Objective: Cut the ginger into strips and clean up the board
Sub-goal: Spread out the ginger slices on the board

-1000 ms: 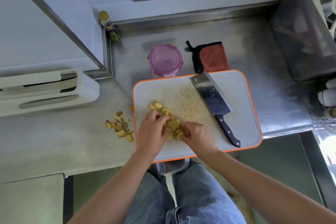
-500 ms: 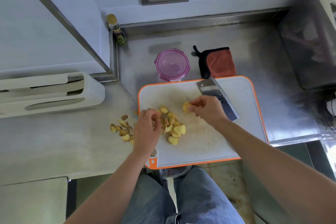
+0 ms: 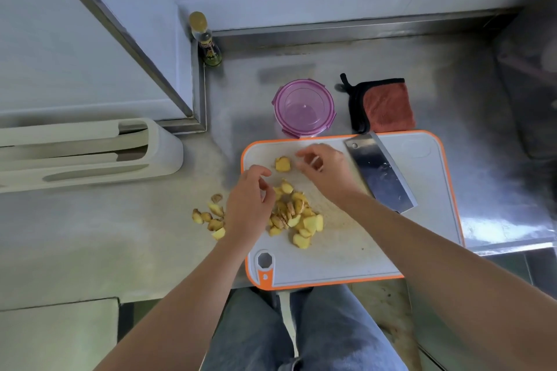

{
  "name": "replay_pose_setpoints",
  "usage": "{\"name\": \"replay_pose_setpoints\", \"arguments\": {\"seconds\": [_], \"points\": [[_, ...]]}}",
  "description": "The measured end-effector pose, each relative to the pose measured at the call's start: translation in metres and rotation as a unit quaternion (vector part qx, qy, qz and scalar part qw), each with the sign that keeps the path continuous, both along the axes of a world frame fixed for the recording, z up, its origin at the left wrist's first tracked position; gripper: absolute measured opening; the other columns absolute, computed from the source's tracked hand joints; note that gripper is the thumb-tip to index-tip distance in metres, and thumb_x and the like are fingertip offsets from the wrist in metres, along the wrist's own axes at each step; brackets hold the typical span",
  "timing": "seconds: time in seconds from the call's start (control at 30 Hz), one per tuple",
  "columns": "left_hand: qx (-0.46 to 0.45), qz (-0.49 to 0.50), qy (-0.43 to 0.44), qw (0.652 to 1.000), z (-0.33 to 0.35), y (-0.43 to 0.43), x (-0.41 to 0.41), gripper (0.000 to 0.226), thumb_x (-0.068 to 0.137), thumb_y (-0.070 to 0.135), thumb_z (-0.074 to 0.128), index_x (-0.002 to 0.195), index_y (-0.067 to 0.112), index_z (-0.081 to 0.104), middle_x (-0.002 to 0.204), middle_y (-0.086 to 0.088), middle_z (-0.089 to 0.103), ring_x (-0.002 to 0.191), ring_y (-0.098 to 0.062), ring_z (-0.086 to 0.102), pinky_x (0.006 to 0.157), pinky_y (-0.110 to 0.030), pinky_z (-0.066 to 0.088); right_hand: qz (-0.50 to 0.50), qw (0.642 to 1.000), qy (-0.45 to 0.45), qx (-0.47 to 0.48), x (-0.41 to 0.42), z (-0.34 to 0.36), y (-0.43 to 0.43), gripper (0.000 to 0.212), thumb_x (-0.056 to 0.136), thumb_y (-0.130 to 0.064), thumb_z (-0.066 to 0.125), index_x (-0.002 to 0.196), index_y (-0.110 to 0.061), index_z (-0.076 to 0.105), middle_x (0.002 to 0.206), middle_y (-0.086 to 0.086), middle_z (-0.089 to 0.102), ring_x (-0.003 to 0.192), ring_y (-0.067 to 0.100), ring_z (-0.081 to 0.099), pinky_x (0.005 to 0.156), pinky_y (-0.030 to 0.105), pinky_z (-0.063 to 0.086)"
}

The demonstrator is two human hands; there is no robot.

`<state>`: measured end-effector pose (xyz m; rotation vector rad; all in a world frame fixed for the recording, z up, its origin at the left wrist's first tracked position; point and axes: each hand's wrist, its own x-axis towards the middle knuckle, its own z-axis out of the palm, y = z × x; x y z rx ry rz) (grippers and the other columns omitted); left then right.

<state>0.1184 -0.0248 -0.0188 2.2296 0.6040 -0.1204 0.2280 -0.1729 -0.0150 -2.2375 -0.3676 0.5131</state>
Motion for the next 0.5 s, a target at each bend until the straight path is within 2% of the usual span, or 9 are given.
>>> {"name": "replay_pose_setpoints", "arguments": {"seconds": [0.1, 0.17, 0.23, 0.3, 0.4, 0.5], "points": [[-0.004, -0.05, -0.022, 0.998, 0.002, -0.004, 0.0, 0.019, 0.09, 0.023, 0.061, 0.108, 0.024, 0.056, 0.086, 0.009, 0.053, 0.067, -0.005, 0.05, 0.06, -0.021, 0.039, 0.151, 0.987, -0.037, -0.051, -0.012, 0.004, -0.031, 0.006, 0.082, -0.028, 0.065, 0.086, -0.024, 0.068, 0.08, -0.013, 0.065, 0.069, 0.004, 0.058, 0.066, 0.023, 0.049], [0.008, -0.089, -0.027, 0.996, 0.001, -0.007, -0.003, 0.021, 0.09, 0.028, 0.062, 0.109, 0.023, 0.056, 0.089, 0.01, 0.05, 0.068, -0.005, 0.049, 0.057, -0.02, 0.039, 0.217, 0.972, -0.028, -0.081, -0.023, 0.005, -0.046, 0.008, 0.08, -0.029, 0.066, 0.083, -0.022, 0.064, 0.077, -0.013, 0.061, 0.066, 0.006, 0.054, 0.063, 0.023, 0.045], [0.027, -0.106, -0.028, 0.994, 0.0, -0.01, -0.009, 0.024, 0.089, 0.03, 0.063, 0.11, 0.022, 0.056, 0.093, 0.01, 0.047, 0.068, -0.005, 0.048, 0.056, -0.022, 0.042, 0.232, 0.966, -0.001, -0.117, -0.031, 0.008, -0.053, 0.022, 0.077, -0.038, 0.07, 0.09, -0.025, 0.059, 0.083, -0.014, 0.054, 0.071, 0.006, 0.049, 0.064, 0.02, 0.04], [0.038, -0.109, -0.034, 0.993, 0.001, -0.013, -0.012, 0.025, 0.088, 0.03, 0.064, 0.11, 0.021, 0.056, 0.096, 0.01, 0.044, 0.068, -0.004, 0.047, 0.054, -0.02, 0.041, 0.234, 0.958, -0.001, -0.167, -0.038, 0.007, -0.052, 0.033, 0.076, -0.046, 0.071, 0.096, -0.025, 0.055, 0.091, -0.013, 0.047, 0.076, 0.007, 0.045, 0.066, 0.024, 0.04], [0.047, -0.111, -0.039, 0.992, 0.002, -0.018, -0.014, 0.025, 0.087, 0.028, 0.065, 0.109, 0.022, 0.056, 0.098, 0.01, 0.043, 0.067, -0.004, 0.046, 0.052, -0.014, 0.035, 0.233, 0.953, -0.006, -0.195, -0.045, 0.007, -0.045, 0.029, 0.08, -0.041, 0.071, 0.093, -0.019, 0.057, 0.095, -0.008, 0.044, 0.078, 0.011, 0.044, 0.067, 0.029, 0.041], [0.051, -0.115, -0.048, 0.991, 0.004, -0.022, -0.016, 0.022, 0.087, 0.026, 0.064, 0.108, 0.022, 0.057, 0.097, 0.01, 0.043, 0.066, -0.007, 0.047, 0.052, -0.018, 0.037, 0.2, 0.968, 0.027, -0.151, -0.045, 0.008, -0.049, 0.023, 0.076, -0.031, 0.076, 0.084, -0.017, 0.059, 0.087, -0.006, 0.05, 0.073, 0.013, 0.047, 0.063, 0.027, 0.04]]}}
